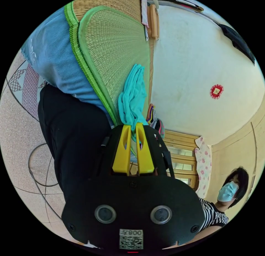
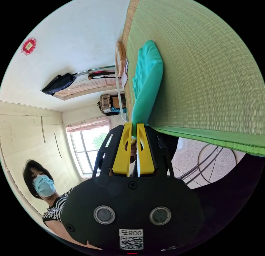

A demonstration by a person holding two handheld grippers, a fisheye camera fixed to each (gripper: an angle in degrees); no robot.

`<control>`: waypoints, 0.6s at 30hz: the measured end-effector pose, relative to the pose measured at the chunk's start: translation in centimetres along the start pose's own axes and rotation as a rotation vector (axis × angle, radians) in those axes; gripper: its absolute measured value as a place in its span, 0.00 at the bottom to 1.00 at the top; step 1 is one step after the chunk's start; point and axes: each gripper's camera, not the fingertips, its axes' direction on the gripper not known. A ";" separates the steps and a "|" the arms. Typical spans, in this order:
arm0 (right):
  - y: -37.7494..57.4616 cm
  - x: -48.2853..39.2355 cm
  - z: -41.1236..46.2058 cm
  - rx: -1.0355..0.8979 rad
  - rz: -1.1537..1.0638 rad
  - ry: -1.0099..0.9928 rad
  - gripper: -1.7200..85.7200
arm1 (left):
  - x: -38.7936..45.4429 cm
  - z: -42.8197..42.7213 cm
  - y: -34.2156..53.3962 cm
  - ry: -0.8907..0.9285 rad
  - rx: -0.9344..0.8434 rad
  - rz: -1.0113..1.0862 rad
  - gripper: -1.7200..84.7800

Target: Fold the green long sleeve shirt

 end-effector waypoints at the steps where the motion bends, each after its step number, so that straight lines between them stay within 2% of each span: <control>1: 0.2 0.3 0.0 -0.001 0.002 -0.001 0.04 | 0.0 -0.1 0.3 -0.009 -0.011 0.013 0.07; 8: 2.3 2.5 0.9 0.000 0.019 -0.010 0.04 | -0.5 -0.7 0.5 -0.017 -0.041 0.031 0.10; 18: 4.0 3.5 4.1 0.001 -0.013 -0.019 0.05 | -0.3 -3.3 0.2 -0.004 0.009 -0.004 0.11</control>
